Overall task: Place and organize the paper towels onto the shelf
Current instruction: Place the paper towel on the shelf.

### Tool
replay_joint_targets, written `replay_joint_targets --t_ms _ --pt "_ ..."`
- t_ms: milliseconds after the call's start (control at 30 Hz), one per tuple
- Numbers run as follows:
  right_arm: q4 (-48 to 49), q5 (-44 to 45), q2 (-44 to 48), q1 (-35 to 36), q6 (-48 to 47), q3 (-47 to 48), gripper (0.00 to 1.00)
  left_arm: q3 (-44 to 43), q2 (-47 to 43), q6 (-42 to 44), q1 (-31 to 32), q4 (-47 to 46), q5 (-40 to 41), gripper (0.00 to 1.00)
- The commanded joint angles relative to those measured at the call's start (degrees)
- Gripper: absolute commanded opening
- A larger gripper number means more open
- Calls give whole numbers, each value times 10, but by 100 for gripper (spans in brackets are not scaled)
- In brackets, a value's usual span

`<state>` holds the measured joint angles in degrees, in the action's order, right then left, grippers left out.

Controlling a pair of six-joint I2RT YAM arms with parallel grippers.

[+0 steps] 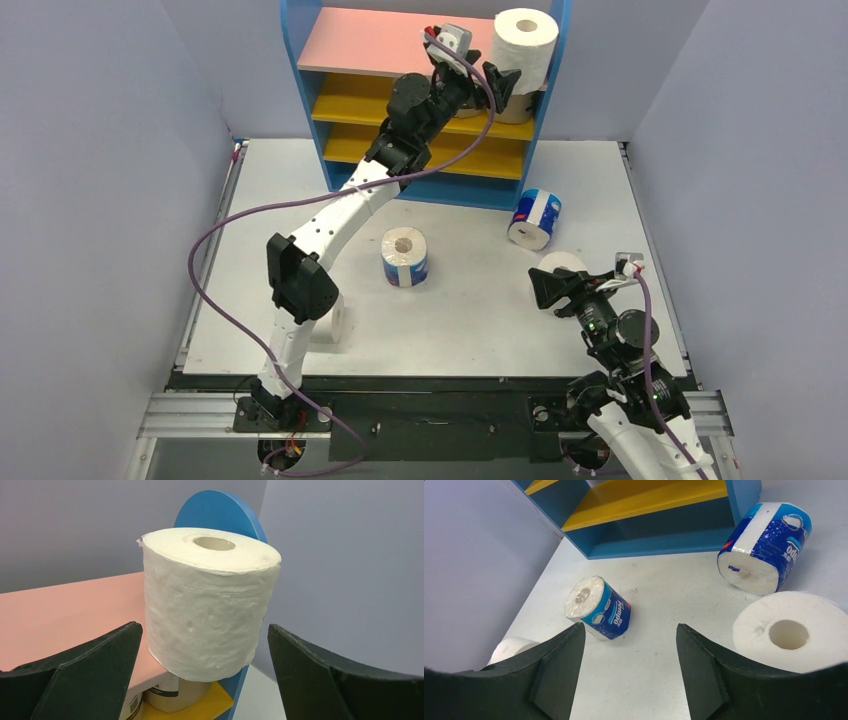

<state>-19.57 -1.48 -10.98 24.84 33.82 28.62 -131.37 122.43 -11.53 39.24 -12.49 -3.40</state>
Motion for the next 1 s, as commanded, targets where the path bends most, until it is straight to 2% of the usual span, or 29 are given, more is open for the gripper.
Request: replay_joint_targets --t_ms 0,400,967 --pt "2 13 5 4 -11 -7 62 -18 15 11 -4 -41 11 97" --pt "2 13 5 4 -11 -13 61 -27 47 1 -2 -86 21 99" --pt "-5 40 8 3 -13 -17 61 -70 120 -6 4 -194 66 100"
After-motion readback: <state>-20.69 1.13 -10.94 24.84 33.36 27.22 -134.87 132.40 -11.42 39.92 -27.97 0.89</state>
